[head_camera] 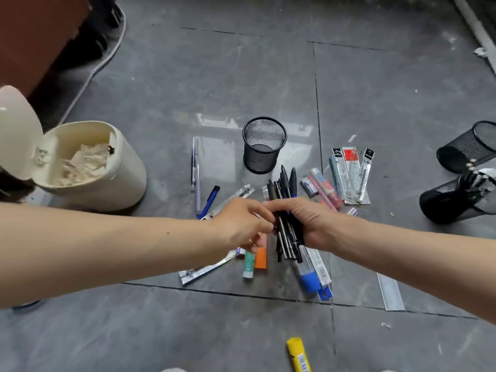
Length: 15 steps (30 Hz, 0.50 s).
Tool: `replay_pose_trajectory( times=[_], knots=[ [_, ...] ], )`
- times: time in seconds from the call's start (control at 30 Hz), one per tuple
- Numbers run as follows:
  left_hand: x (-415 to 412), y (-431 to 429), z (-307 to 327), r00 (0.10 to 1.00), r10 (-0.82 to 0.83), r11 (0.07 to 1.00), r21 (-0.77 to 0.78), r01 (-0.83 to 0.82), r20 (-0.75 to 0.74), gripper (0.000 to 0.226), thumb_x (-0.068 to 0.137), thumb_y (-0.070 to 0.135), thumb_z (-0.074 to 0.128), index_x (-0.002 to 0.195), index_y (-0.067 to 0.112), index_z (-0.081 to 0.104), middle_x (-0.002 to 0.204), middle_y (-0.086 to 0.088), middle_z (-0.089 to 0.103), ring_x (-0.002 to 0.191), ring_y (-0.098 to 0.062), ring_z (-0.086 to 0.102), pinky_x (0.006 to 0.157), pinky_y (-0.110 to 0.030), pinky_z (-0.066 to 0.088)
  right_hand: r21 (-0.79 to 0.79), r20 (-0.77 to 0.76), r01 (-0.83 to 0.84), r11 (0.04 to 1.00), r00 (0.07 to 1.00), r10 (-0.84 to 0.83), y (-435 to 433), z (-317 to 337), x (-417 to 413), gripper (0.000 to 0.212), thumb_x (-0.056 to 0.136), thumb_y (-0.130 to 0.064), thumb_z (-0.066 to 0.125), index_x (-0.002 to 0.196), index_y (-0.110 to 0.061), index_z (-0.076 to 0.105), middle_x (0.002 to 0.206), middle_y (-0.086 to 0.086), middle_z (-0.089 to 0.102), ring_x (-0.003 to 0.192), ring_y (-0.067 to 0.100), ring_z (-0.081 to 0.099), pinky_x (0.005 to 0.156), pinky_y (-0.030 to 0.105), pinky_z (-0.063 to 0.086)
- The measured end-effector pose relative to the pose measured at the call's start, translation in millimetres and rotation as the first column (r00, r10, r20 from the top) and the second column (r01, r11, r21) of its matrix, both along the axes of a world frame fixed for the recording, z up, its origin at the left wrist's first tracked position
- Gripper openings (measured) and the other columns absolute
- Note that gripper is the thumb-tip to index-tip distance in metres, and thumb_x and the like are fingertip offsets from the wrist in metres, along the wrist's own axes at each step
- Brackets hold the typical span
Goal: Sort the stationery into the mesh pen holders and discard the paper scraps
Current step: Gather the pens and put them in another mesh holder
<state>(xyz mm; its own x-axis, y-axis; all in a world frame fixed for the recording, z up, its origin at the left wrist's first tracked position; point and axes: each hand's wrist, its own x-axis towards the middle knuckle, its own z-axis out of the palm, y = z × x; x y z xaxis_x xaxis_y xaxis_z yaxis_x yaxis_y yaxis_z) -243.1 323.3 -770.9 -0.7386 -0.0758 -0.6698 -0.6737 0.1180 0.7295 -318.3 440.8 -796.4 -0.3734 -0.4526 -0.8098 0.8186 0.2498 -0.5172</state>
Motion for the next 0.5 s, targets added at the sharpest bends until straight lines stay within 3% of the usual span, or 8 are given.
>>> replay_pose_trajectory(
  times=[0.1, 0.17, 0.23, 0.33, 0.5],
  knots=[
    [-1.7, -27.4, -13.0, 0.987, -0.162, 0.955, -0.251, 0.156, -0.002, 0.011, 0.083, 0.003, 0.061, 0.077, 0.011, 0.064, 0.075, -0.010, 0.061, 0.044, -0.011, 0.049, 0.041, -0.019, 0.039, 0.065, -0.021, -0.018, 0.998, 1.000, 0.019, -4.0, -4.0, 2.4, 0.007, 0.082, -0.004, 0.065, 0.077, -0.007, 0.061, 0.059, 0.005, 0.054, 0.042, 0.011, 0.051, 0.044, 0.019, 0.048],
    [-7.2, -50.6, -23.2, 0.966, -0.255, 0.848, -0.471, 0.242, 0.036, 0.007, 0.083, 0.006, 0.061, 0.081, 0.009, 0.067, 0.076, -0.008, 0.063, 0.057, -0.014, 0.054, 0.050, -0.020, 0.039, 0.080, -0.026, -0.054, 0.995, 0.998, 0.056, -4.2, -4.2, 3.7, 0.005, 0.083, -0.004, 0.066, 0.081, -0.006, 0.062, 0.060, 0.006, 0.054, 0.043, 0.011, 0.050, 0.045, 0.020, 0.048],
    [-12.2, -75.0, -35.1, 0.965, -0.248, 0.756, -0.606, 0.247, 0.084, 0.006, 0.083, 0.007, 0.060, 0.081, 0.008, 0.066, 0.085, -0.010, 0.066, 0.076, -0.020, 0.059, 0.063, -0.023, 0.040, 0.113, -0.040, -0.105, 0.988, 0.993, 0.110, -3.4, -5.3, 4.7, 0.007, 0.082, -0.008, 0.068, 0.080, -0.007, 0.062, 0.056, 0.004, 0.054, 0.042, 0.011, 0.049, 0.042, 0.019, 0.045],
    [-20.4, -97.2, -48.3, 0.960, -0.252, 0.675, -0.689, 0.264, 0.120, 0.004, 0.083, 0.013, 0.060, 0.079, 0.013, 0.057, 0.092, -0.010, 0.066, 0.092, -0.027, 0.060, 0.072, -0.030, 0.045, 0.202, -0.081, -0.161, 0.966, 0.980, 0.180, -0.3, -10.1, 5.2, 0.021, 0.076, -0.016, 0.077, 0.067, -0.012, 0.059, 0.049, 0.001, 0.054, 0.040, 0.012, 0.048, 0.043, 0.021, 0.042],
    [-39.2, -98.0, -61.1, 0.944, -0.302, 0.576, -0.762, 0.295, 0.136, 0.012, 0.089, 0.019, 0.055, 0.093, 0.007, 0.054, 0.096, -0.013, 0.060, 0.087, -0.031, 0.058, 0.072, -0.036, 0.047, 0.253, -0.099, -0.119, 0.960, 0.984, 0.148, 5.2, -21.2, 8.2, 0.020, 0.076, -0.009, 0.075, 0.065, -0.009, 0.059, 0.050, 0.005, 0.053, 0.042, 0.015, 0.048, 0.047, 0.022, 0.044]
  ],
)
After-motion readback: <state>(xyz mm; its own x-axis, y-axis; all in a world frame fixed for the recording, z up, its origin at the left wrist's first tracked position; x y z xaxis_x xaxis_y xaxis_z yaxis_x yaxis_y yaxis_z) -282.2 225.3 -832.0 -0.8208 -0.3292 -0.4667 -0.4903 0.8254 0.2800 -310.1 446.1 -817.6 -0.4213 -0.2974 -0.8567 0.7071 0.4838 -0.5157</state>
